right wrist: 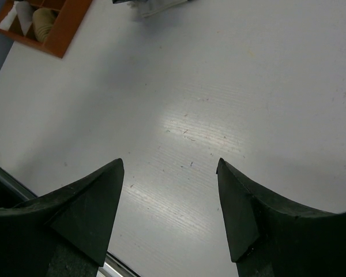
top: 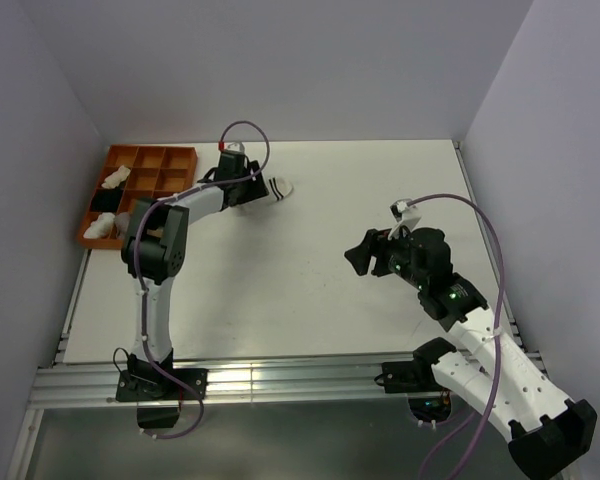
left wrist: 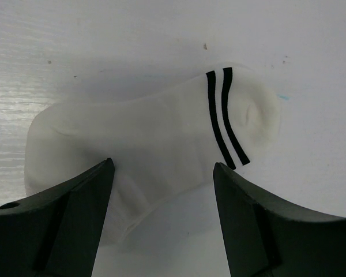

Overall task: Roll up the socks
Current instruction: Adjust the sock at the center of the board.

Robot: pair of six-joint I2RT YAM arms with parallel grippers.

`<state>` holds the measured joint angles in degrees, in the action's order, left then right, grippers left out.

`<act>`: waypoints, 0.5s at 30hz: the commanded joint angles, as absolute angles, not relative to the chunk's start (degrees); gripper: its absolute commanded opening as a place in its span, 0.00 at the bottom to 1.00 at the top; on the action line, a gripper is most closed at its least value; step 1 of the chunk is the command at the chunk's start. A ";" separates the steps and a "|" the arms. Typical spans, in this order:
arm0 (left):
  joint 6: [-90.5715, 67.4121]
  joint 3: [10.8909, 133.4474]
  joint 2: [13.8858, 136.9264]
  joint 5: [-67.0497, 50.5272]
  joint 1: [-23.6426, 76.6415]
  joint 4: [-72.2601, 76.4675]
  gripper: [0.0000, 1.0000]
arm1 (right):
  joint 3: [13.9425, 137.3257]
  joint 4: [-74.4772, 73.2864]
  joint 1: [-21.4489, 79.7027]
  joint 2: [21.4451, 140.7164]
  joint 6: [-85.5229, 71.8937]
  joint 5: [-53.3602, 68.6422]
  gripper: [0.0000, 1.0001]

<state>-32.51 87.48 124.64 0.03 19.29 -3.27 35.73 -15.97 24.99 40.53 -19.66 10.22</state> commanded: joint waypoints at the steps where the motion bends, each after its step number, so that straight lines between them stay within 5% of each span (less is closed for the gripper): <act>1: -35.67 86.49 125.59 -0.35 20.83 -3.86 0.75 | 34.89 -14.59 25.40 40.43 -19.42 11.16 0.73; 15: -49.83 68.74 114.99 1.56 34.51 -10.18 0.77 | 35.42 -14.77 25.40 40.52 -19.86 10.55 0.73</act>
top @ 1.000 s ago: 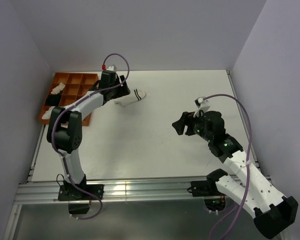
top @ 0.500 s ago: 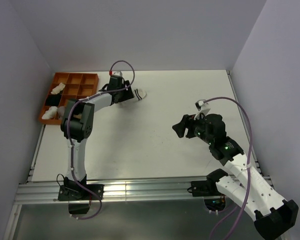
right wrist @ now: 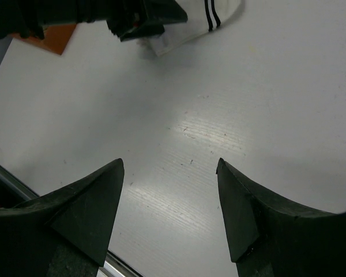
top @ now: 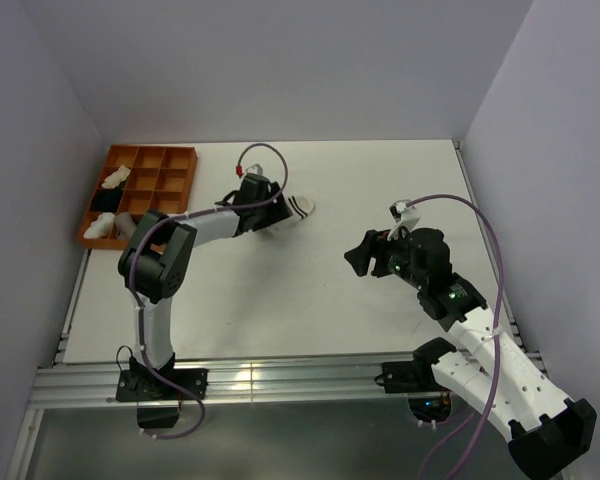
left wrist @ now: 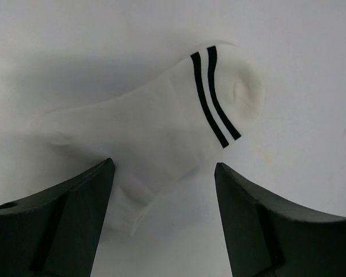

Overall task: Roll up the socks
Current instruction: Adjust the sock at the center of the board.

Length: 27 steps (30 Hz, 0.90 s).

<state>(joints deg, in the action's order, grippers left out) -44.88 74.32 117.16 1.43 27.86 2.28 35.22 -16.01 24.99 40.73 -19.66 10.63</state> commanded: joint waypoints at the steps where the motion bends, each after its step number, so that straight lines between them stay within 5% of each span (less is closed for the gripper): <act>1: -51.14 67.95 113.66 2.10 35.76 -10.46 0.78 | 35.42 -14.77 25.40 40.60 -19.69 10.63 0.73; 13: -54.50 63.54 98.97 8.68 43.86 -13.27 0.79 | 34.98 -10.20 26.54 46.66 -24.15 10.82 0.66; 27: -49.83 53.62 79.48 8.44 37.10 -14.23 0.79 | 38.68 -1.68 31.38 74.60 -35.41 5.72 0.44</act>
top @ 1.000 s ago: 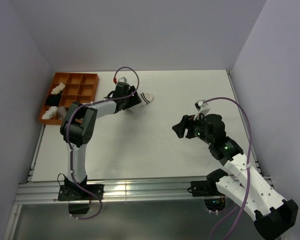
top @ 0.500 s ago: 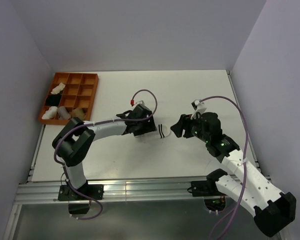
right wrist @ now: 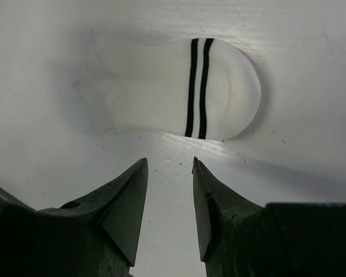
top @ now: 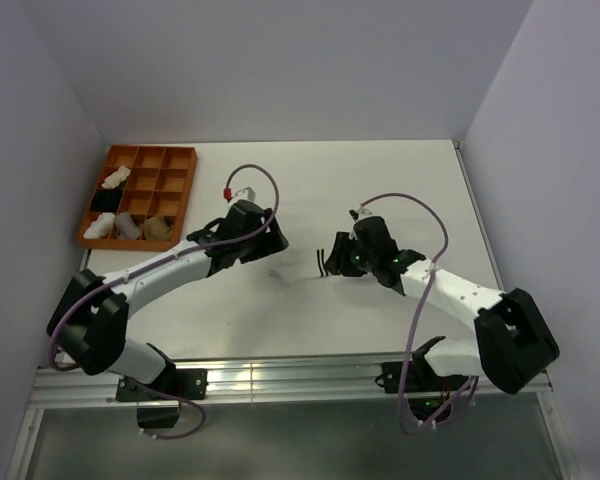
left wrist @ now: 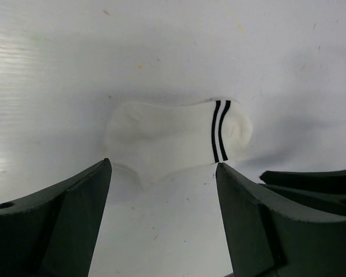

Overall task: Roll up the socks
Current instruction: Adjust the sock at the center of the board.

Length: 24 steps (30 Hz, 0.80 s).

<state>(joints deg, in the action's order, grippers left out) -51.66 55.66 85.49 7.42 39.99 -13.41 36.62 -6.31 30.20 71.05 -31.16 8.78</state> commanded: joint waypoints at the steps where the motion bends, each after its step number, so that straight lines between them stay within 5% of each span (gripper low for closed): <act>1: -49.66 52.22 77.89 8.52 36.39 -15.54 0.79 | 38.67 -0.97 31.29 75.92 -35.85 5.19 0.44; 15: -39.75 55.02 54.94 15.99 27.34 -34.45 0.98 | 54.64 0.45 30.15 100.71 -23.93 -1.30 0.42; 24: -32.43 51.34 50.19 20.57 26.19 -31.21 0.99 | 70.21 -6.50 30.32 105.74 -8.71 2.37 0.42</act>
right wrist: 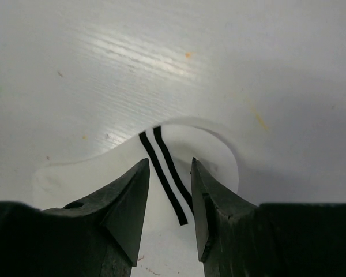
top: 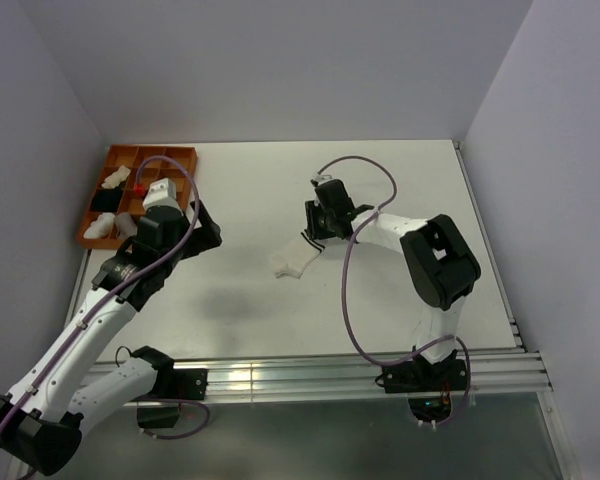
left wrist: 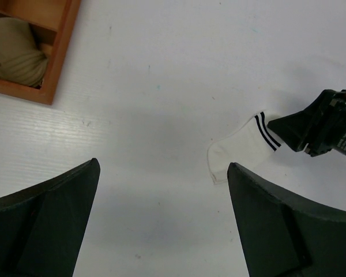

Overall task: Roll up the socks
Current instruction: Adjust the sock at the center of the board.

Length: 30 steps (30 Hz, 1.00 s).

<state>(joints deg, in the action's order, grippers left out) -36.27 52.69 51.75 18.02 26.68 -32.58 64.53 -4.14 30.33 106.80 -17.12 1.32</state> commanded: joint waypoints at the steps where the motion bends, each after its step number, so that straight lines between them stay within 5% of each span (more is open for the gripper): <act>1: -32.52 50.98 50.10 20.65 26.02 -30.51 0.98 | 70.75 -7.37 31.19 105.21 -7.66 2.72 0.42; 14: -32.26 48.69 49.57 16.61 16.70 -29.44 0.96 | 71.80 -10.98 47.27 108.62 -3.61 -2.28 0.42; 30: -32.08 48.16 49.31 15.12 15.82 -28.92 0.95 | 68.29 -13.36 54.67 105.21 -7.38 -3.95 0.42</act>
